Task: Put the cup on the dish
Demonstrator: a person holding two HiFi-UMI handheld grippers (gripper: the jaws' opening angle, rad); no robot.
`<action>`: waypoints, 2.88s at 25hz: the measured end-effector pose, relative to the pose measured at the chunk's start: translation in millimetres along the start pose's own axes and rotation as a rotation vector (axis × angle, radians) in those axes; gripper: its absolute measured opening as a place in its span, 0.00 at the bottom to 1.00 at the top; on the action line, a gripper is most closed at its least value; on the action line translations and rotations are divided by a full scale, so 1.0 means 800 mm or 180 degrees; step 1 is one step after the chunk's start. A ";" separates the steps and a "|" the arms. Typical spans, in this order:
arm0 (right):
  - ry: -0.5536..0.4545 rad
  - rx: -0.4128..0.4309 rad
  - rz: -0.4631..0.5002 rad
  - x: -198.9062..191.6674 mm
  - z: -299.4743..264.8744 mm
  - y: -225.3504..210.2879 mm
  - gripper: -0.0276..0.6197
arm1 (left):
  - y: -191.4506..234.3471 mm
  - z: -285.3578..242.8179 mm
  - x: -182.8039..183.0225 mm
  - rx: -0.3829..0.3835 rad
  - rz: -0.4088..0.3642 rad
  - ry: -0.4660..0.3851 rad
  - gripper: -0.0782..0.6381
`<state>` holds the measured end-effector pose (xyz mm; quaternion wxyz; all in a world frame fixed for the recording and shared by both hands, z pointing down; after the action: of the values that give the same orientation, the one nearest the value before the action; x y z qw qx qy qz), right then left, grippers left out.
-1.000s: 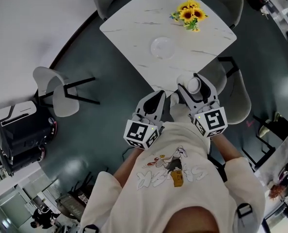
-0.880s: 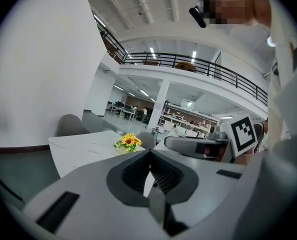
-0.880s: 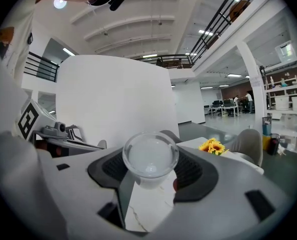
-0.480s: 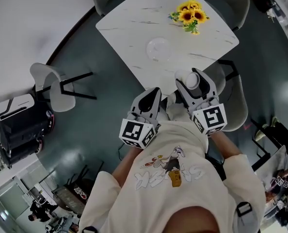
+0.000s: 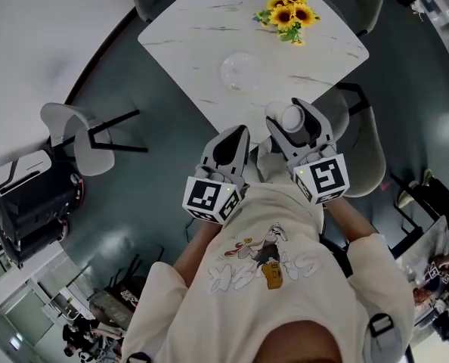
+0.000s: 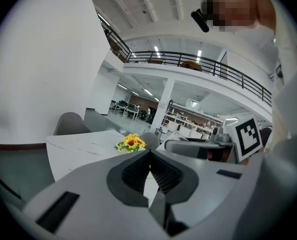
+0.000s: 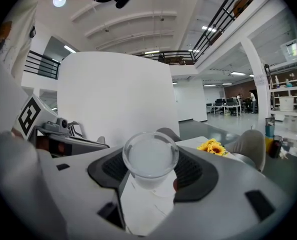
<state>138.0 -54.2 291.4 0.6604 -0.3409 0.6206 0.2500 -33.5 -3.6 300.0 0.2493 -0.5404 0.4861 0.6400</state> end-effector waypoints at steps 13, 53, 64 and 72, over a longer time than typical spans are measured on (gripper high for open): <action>0.0048 0.0078 0.0075 -0.010 -0.044 -0.005 0.46 | 0.037 -0.014 -0.013 0.0054 -0.0030 0.0093 0.11; 0.0452 0.0050 0.0178 -0.157 -0.142 -0.015 0.46 | 0.177 -0.096 -0.115 -0.0066 -0.0019 0.0134 0.11; 0.0586 0.0015 0.0225 -0.207 -0.167 -0.030 0.46 | 0.209 -0.115 -0.155 -0.0148 -0.0348 0.0269 0.11; 0.0702 -0.0040 0.0275 -0.244 -0.187 -0.044 0.46 | 0.218 -0.130 -0.183 -0.0210 -0.0522 0.0431 0.11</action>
<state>46.8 -172.1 490.2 0.5746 -0.3433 0.7020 0.2431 -91.6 -136.5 504.2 0.2494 -0.6282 0.4347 0.5951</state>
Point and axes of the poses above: the fingertips, and each gripper's own axes: z backward along the fingers, y to its left, x out of its top, the point moved 8 cm from there along z, backward along the fingers, and after that the axes turned 15 degrees about -y, right-handed, at the moved point
